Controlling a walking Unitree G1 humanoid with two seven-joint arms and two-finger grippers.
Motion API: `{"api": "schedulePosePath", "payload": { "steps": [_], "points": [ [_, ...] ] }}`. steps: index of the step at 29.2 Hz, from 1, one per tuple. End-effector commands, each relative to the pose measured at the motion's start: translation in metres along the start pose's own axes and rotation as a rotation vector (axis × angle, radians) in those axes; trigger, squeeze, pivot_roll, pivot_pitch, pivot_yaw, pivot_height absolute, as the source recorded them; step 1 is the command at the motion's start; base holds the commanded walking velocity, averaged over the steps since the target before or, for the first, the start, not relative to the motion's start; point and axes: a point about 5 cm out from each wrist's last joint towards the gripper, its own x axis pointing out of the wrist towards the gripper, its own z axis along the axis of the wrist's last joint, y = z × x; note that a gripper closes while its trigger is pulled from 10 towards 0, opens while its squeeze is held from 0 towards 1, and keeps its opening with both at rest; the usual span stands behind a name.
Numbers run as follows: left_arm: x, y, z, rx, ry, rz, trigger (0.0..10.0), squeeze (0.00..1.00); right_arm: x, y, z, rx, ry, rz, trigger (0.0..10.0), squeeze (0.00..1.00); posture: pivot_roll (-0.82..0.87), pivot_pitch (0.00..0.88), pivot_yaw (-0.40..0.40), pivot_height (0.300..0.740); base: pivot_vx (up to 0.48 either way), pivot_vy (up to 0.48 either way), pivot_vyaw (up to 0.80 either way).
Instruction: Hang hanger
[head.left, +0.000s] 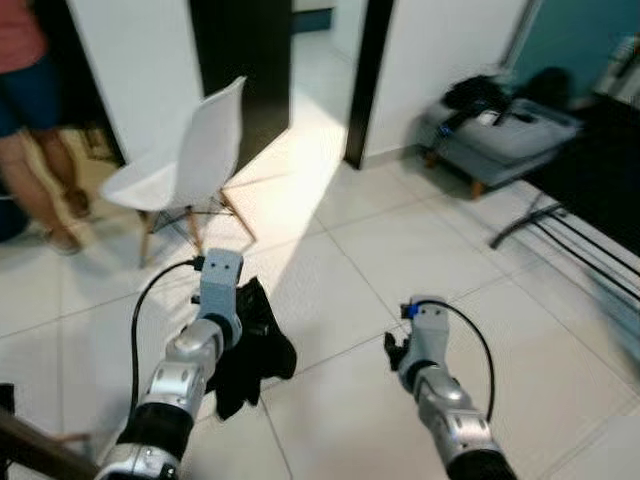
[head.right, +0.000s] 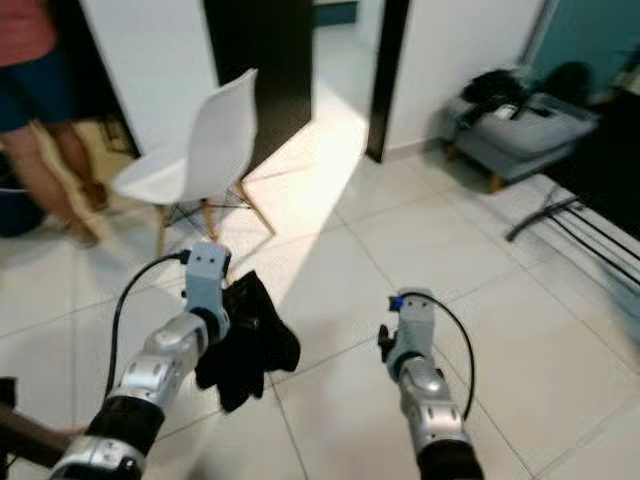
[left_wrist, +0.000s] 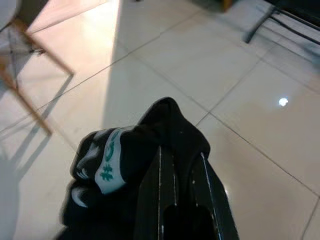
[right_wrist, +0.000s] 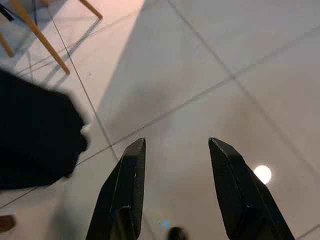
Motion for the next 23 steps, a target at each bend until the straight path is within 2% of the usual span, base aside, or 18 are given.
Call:
{"api": "schedulePosePath", "payload": {
  "steps": [1,8,13,16,20,21,22,23],
  "points": [
    [0.0,-0.002,0.015,0.024,-0.082,-0.017,10.0,0.0,-0.002,-0.002,0.004,-0.014,-0.035,0.004,10.0,0.0,-0.04,0.132,0.03,0.74,0.0,0.0,-0.8],
    [0.004,0.0,0.03,0.015,-0.103,-0.022,10.0,0.0,-0.002,0.001,0.007,0.005,-0.062,0.016,10.0,0.0,-0.03,0.134,0.042,0.74,0.0,0.0,-0.8],
    [0.011,0.004,0.062,0.008,-0.145,0.009,10.0,0.0,-0.005,0.017,0.013,-0.06,-0.127,0.116,10.0,0.0,-0.03,0.136,0.044,0.74,0.0,0.0,-0.8],
    [0.012,0.008,0.069,0.004,-0.167,0.027,10.0,0.0,-0.006,0.023,0.016,-0.092,-0.155,0.146,10.0,0.0,-0.03,0.133,0.049,0.74,0.0,0.0,-0.8],
    [0.01,0.015,0.062,-0.022,-0.145,0.065,10.0,0.0,-0.008,0.024,0.025,-0.116,-0.21,0.144,10.0,0.0,-0.04,0.131,0.052,0.74,0.0,0.0,-0.72],
    [0.007,0.019,0.056,-0.02,-0.129,0.085,10.0,0.0,-0.008,0.024,0.031,-0.144,-0.251,0.135,10.0,0.0,-0.04,0.131,0.052,0.74,0.0,0.0,0.0],
    [-0.002,0.03,0.033,-0.02,-0.062,0.156,10.0,0.0,-0.009,0.023,0.037,-0.215,-0.306,0.116,10.0,0.0,-0.04,0.121,0.047,0.74,0.0,0.0,0.0],
    [-0.002,0.03,0.033,-0.02,-0.062,0.156,10.0,0.0,-0.009,0.023,0.037,-0.215,-0.306,0.116,10.0,0.0,-0.04,0.121,0.047,0.74,0.0,0.0,0.0]
  ]
}}
